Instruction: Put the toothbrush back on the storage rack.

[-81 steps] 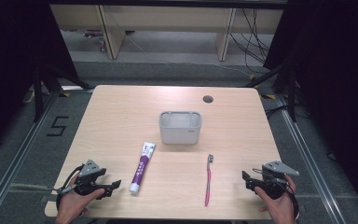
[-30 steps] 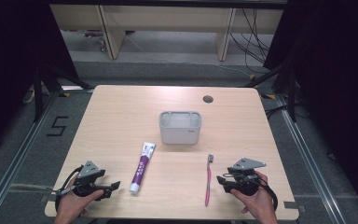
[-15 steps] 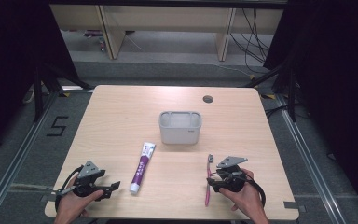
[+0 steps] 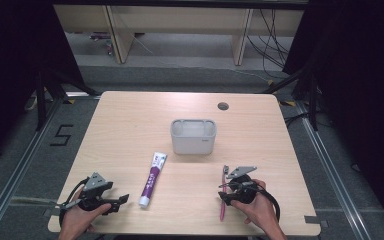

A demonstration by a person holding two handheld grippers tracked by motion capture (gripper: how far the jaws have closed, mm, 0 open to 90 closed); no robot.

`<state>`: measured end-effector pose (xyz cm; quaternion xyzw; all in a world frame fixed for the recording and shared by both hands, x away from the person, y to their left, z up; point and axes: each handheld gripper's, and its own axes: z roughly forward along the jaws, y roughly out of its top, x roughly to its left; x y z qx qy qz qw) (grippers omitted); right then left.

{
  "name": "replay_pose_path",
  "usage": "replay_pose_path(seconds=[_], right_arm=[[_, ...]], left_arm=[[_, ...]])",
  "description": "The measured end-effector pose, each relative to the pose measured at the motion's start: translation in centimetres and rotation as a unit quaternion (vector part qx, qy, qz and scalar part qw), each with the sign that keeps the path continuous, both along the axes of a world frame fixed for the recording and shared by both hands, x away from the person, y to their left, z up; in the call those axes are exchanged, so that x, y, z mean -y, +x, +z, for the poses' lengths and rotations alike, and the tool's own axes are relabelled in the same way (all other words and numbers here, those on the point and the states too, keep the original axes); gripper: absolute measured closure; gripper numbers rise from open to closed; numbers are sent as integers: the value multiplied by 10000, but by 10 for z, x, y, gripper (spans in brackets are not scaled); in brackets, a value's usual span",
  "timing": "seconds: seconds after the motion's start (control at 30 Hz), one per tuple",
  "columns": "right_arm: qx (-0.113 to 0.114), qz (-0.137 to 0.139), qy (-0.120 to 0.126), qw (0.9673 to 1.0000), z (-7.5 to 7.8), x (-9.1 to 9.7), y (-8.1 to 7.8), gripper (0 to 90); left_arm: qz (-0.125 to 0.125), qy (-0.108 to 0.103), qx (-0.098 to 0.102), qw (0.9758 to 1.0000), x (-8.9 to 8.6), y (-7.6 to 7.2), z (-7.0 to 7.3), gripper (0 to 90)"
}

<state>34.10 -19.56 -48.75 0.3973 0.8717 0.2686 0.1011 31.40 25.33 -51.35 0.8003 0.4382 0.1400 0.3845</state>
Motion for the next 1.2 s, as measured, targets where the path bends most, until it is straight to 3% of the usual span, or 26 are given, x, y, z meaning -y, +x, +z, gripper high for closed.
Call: replay_pose_path(seconds=[0.17,0.2,0.23,0.27,0.3,0.37,0.4,0.43,0.47,0.53,0.57,0.73,0.9,1.1,1.2], right_arm=[[-183,-35,-116,9998,-1,-3,1,524],[-183,-35,-116,9998,-1,-3,1,524],[-29,190,-161,9997,-2,0,4,545],[-251,77,-137,9996,-2,-1,2,554],[-320,-116,-204,9992,0,-1,0,563],[-372,-32,-137,9992,-1,0,1,589],[-372,-32,-137,9992,-1,0,1,589],[-149,180,-205,9995,-2,4,3,620],[-149,180,-205,9995,-2,4,3,620],[-363,-79,-334,9988,-1,4,2,648],[-351,149,-324,9987,-1,7,4,682],[-418,287,-477,9976,3,10,5,742],[-562,492,-824,9938,6,11,13,783],[-793,658,-1062,9890,9,4,20,772],[-772,753,-1153,9875,9,1,24,774]], left_arm=[[-15,-1,5,10000,0,1,0,196],[-15,-1,5,10000,0,1,0,196],[-3,-48,19,10000,1,1,-1,196],[-26,-21,23,10000,1,1,-1,196],[-35,-15,21,10000,1,1,0,196],[12,-51,54,10000,2,1,-1,196],[12,-51,54,10000,2,1,-1,196],[-17,-65,44,10000,1,1,-1,196],[-17,-65,44,10000,1,1,-1,196],[-16,-54,32,10000,1,1,-1,196],[-1,-49,46,10000,1,1,-1,196],[-16,-62,39,10000,1,1,-1,196],[-26,-52,8,10000,2,1,0,196],[-52,-31,9,10000,2,1,0,196],[-80,-15,0,10000,1,1,0,196]])
